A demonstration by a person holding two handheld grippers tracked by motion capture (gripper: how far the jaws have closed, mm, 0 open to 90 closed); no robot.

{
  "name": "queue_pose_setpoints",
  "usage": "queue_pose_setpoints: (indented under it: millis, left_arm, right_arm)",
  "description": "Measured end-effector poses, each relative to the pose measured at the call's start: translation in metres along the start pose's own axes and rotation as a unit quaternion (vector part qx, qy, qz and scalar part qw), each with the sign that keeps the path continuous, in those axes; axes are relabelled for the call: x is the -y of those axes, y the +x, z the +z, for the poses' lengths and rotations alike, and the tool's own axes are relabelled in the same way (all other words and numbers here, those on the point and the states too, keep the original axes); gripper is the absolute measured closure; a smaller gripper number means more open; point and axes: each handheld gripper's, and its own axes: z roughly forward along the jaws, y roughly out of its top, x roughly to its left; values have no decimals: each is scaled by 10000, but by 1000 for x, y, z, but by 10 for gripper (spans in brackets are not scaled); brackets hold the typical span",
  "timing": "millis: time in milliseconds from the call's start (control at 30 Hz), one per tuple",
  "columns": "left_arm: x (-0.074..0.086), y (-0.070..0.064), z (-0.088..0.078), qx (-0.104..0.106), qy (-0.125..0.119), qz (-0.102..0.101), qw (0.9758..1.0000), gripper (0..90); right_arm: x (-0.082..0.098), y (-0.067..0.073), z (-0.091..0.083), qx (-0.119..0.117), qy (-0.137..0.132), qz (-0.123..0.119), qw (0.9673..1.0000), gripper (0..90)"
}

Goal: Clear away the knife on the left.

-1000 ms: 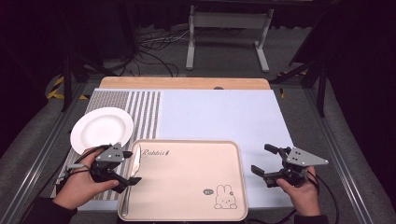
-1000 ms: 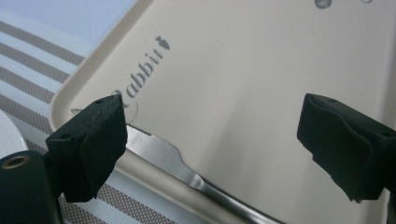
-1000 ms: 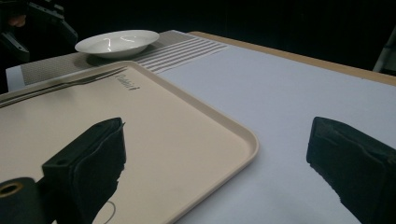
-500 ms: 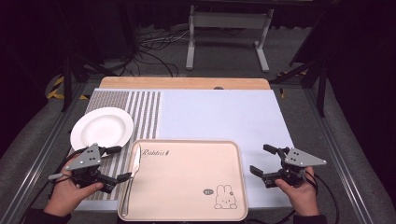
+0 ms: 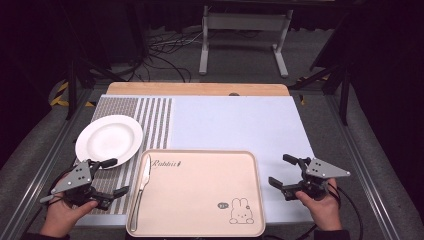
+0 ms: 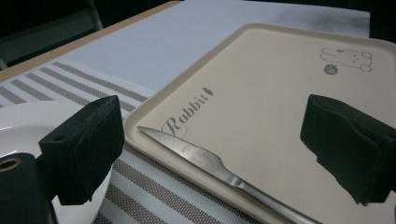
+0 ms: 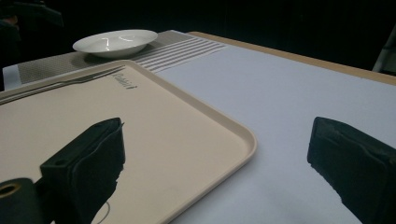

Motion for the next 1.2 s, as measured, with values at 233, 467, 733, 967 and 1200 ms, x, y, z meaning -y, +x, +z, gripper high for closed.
queue_pose_setpoints:
  millis: [233, 467, 733, 967, 1200]
  left_arm:
    - [22, 7, -6, -24, 10, -254, 9997, 70]
    - [36, 13, -11, -63, -37, -528, 9986, 66]
    - [46, 14, -15, -160, 61, -692, 9975, 66]
    - [44, 12, -12, -156, 175, -591, 9980, 66]
    - [44, 12, -13, -89, 74, -813, 9966, 68]
  right_arm:
    - [5, -1, 4, -2, 48, 46, 10000, 45]
    - [8, -2, 4, 24, 58, 101, 9999, 44]
    - [19, -5, 0, 105, 86, 246, 9996, 44]
    - [19, -5, 0, 84, 74, 240, 9996, 44]
    - [18, -4, 1, 91, 75, 225, 9997, 44]
